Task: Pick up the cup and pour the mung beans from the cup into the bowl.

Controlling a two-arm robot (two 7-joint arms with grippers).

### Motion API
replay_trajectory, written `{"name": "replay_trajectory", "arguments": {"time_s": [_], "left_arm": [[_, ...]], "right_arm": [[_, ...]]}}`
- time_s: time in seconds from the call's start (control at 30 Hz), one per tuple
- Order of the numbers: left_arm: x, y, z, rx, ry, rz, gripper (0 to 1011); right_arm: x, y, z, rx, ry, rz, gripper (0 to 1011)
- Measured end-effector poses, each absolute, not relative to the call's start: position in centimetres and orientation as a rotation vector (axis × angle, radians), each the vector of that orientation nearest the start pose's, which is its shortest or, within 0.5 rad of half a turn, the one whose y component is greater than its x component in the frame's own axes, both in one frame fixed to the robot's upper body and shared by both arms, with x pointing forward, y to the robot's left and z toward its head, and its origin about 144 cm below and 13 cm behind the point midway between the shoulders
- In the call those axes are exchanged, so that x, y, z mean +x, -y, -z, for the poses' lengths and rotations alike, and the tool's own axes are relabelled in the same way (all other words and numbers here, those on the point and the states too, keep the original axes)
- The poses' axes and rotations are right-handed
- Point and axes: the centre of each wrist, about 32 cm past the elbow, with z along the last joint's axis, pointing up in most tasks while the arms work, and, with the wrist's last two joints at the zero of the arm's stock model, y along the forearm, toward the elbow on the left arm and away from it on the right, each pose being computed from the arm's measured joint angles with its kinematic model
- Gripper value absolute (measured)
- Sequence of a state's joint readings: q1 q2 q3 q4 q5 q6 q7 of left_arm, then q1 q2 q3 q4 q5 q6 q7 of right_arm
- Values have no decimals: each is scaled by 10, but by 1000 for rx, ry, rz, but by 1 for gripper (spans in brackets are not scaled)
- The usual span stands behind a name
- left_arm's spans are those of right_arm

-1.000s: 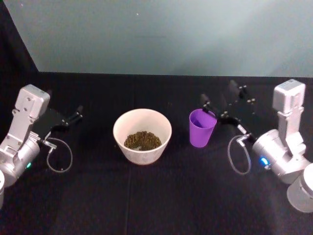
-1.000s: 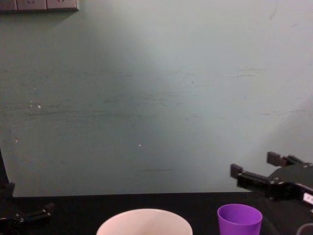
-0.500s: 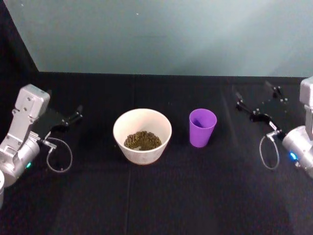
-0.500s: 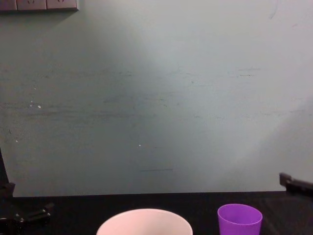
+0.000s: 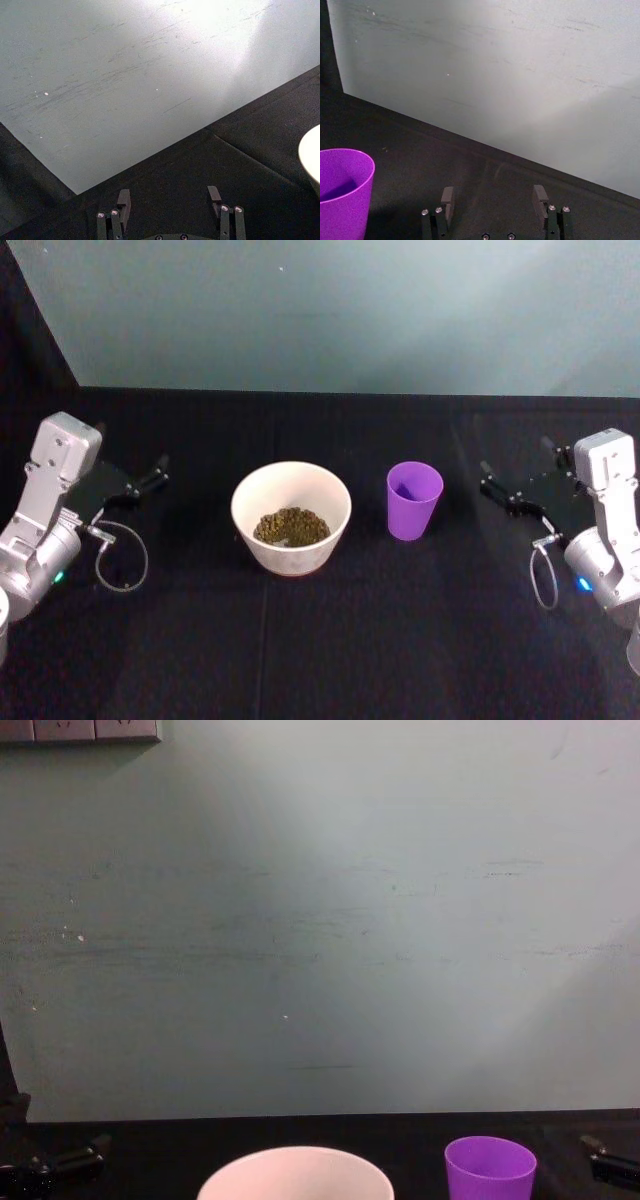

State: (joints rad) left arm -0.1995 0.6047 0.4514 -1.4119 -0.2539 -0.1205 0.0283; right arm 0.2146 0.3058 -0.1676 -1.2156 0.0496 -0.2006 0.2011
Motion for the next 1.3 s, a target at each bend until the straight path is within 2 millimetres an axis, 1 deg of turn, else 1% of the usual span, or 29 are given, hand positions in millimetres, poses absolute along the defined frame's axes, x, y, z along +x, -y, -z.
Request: {"name": "replay_trajectory", "arguments": {"time_s": [0.13, 1.3], "left_arm": [[489, -310, -1140, 304, 285, -1248, 1000], [489, -310, -1140, 304, 285, -1248, 1000]], "right_arm": [[509, 296, -1111, -207, 228, 1278, 1003], [510, 299, -1111, -211, 225, 1272, 1003]]}}
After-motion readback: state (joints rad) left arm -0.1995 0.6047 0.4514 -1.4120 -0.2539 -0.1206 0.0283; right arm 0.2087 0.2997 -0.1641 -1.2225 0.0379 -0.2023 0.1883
